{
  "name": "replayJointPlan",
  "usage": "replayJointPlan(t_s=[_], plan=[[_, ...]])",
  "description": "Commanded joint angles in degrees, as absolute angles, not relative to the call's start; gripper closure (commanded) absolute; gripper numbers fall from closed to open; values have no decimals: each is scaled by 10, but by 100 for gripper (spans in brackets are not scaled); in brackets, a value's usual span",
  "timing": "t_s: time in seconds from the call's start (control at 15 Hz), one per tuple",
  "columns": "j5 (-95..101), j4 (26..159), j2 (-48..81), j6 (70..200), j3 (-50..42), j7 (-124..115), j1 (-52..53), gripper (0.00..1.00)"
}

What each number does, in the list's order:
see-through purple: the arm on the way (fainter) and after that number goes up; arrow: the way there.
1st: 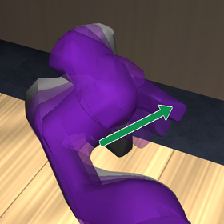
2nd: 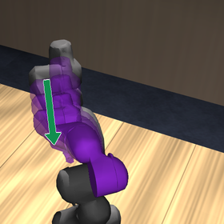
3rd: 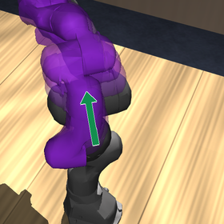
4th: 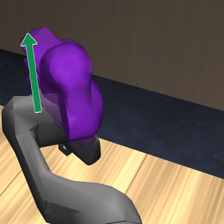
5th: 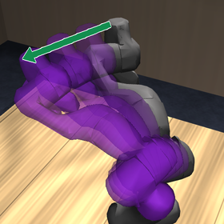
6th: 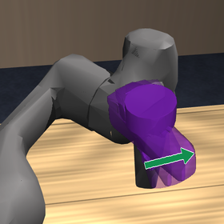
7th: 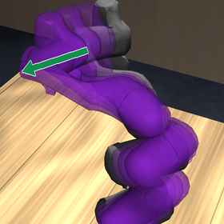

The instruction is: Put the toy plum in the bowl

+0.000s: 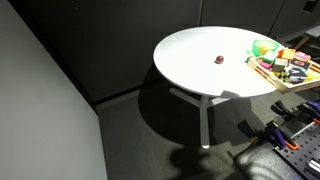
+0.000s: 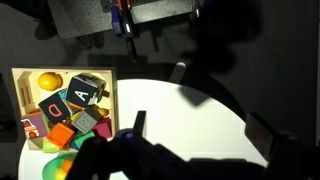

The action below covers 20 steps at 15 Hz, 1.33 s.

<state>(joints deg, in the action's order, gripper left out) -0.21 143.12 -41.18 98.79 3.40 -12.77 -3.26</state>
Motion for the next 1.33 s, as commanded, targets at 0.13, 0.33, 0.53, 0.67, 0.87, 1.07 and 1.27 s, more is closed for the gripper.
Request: replayJointPlan(t_s=[0.13, 0.33, 0.53, 0.67, 0.87, 1.07, 1.27], plan=[[-10, 1373, -361, 1007, 14, -119, -36, 0], [-6, 1345, -329, 1023, 5, -105, -34, 0], [-1, 1314, -291, 1034, -4, -82, -34, 0], [4, 1294, -263, 1037, -13, -55, -33, 0], [15, 1269, -223, 1041, -26, -16, -36, 0], [41, 1252, -188, 1062, -36, 4, -43, 0], [60, 1248, -163, 1111, -46, 5, -51, 0]])
